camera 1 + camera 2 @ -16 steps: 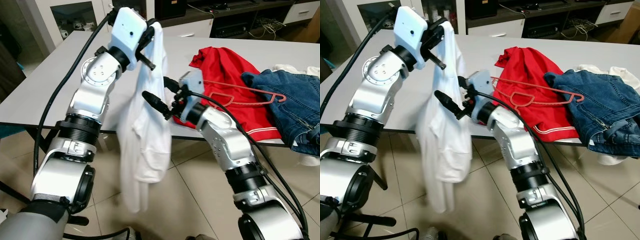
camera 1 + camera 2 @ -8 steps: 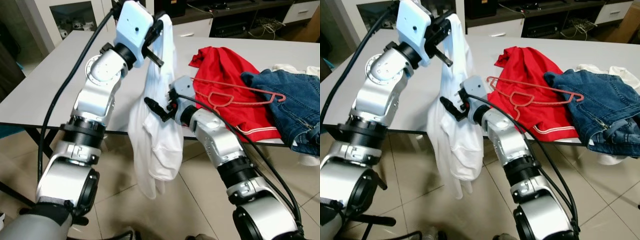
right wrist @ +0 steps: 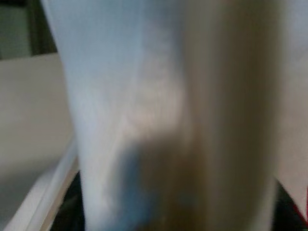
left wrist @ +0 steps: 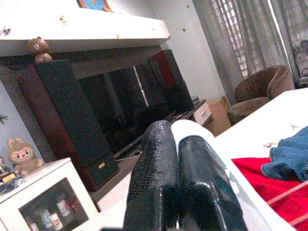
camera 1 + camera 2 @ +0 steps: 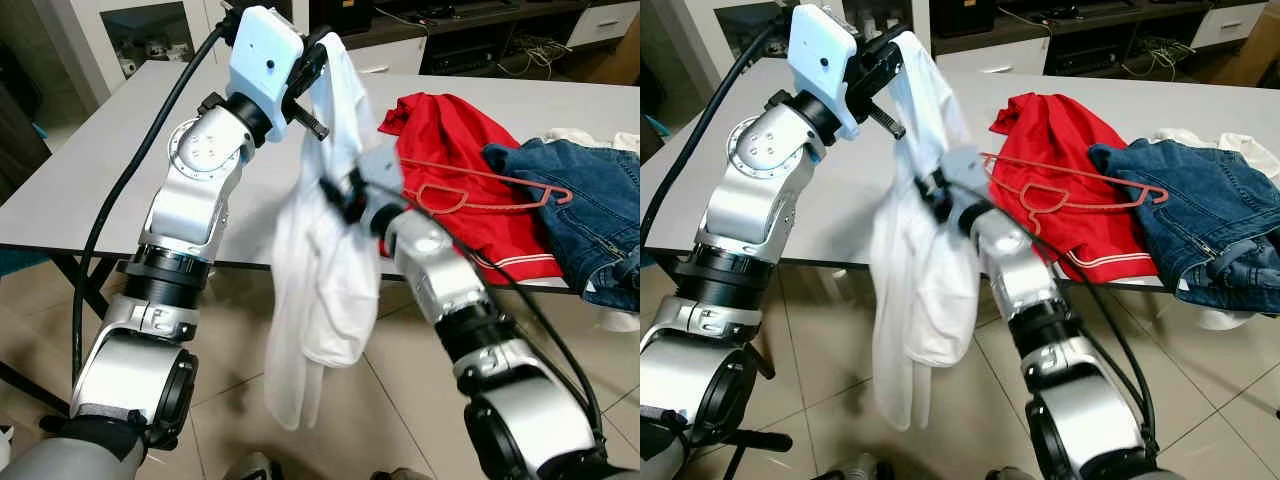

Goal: Hang hanger

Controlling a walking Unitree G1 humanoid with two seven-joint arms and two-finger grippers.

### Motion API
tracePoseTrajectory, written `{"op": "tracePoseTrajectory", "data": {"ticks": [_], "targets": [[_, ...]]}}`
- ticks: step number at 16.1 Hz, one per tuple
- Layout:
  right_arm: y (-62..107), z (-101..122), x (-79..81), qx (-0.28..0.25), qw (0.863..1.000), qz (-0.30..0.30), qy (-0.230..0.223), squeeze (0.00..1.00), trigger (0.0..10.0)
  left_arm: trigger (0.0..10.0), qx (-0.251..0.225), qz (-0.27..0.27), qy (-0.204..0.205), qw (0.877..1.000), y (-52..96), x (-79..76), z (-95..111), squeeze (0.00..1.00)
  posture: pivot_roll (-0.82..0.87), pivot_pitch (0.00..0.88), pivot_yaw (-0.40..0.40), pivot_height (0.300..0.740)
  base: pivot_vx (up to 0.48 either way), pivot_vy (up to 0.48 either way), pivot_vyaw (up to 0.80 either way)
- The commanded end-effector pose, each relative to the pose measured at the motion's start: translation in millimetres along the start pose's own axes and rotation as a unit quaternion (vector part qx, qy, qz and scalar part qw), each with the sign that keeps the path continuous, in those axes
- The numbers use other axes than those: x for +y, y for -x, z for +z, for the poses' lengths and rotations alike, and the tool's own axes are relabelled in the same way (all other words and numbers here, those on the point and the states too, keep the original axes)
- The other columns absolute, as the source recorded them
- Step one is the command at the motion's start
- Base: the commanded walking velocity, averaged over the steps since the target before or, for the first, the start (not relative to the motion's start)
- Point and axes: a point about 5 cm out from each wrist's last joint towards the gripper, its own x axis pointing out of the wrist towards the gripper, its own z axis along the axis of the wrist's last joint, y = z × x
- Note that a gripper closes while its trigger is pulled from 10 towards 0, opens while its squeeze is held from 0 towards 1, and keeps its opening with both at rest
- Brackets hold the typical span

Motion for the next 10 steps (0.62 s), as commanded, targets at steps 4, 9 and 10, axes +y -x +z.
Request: {"op": "tracePoseTrajectory", "data": {"ticks": [4,9,10], "targets": [[-2.1,20.6,-18.4,-0.054,0.997,-0.063,-0.002,0.00,0.0,10.0,-0.011,0.015,0.005,1.000,3.8,4.1,7.4,0.00,-0.02,0.000,0.025,0.740,0.000,0.000,0.00],[-3.6,54.2,-39.5,-0.138,0.983,-0.124,-0.002,0.00,0.0,10.0,-0.001,0.031,0.028,0.999,15.8,2.9,1.1,0.00,-0.02,0.000,0.025,0.740,0.000,0.000,0.00],[-5.2,64.6,-42.7,-0.159,0.979,-0.130,0.002,0.00,0.0,10.0,0.005,0.030,0.039,0.999,21.8,0.4,-3.4,0.00,-0.02,0.000,0.025,0.740,0.000,0.000,0.00]]}}
